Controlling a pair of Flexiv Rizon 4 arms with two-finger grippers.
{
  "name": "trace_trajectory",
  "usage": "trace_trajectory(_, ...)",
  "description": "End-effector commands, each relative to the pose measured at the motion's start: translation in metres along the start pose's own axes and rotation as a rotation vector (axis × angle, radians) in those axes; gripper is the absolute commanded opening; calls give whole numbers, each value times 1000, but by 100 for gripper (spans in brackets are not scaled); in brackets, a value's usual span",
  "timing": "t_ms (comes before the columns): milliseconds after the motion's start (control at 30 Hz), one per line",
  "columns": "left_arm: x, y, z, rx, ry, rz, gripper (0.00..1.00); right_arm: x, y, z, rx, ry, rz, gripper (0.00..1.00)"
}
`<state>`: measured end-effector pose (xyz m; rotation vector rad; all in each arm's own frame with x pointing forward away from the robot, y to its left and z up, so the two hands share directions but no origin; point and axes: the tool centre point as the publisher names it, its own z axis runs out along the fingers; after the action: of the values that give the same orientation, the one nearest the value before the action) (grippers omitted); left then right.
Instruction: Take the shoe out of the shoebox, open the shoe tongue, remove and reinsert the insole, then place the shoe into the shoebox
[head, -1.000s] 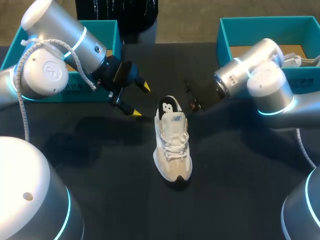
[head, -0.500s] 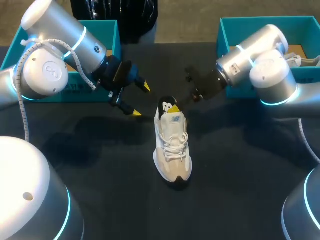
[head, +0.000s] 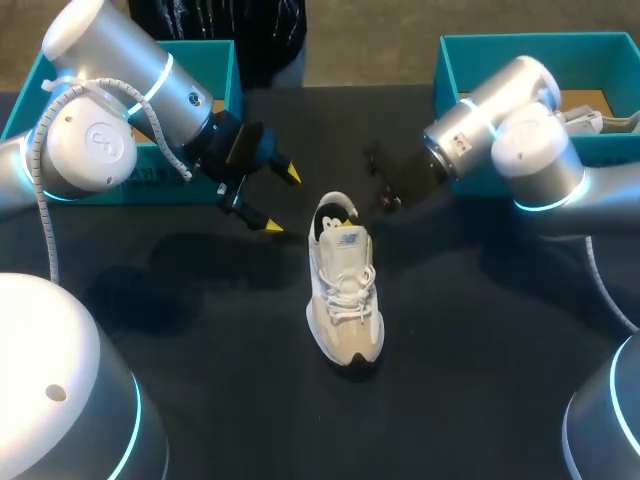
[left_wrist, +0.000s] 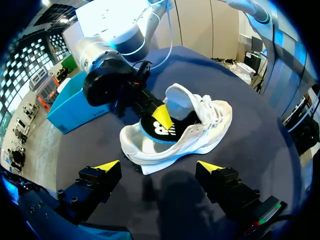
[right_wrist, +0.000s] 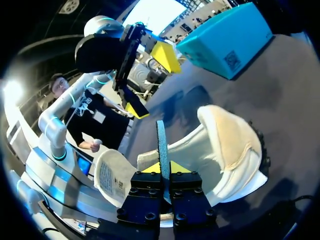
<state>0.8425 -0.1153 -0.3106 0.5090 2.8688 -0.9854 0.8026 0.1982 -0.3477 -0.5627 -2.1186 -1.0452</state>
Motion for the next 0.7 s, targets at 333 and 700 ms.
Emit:
trace_trajectory(333,1,0,0,-4,0,0,100,5,0,3,-7,-35,-3,18)
trace_trajectory(700,1,0,0,-4,0,0,100,13,16,-4,-1,-77,-50,31)
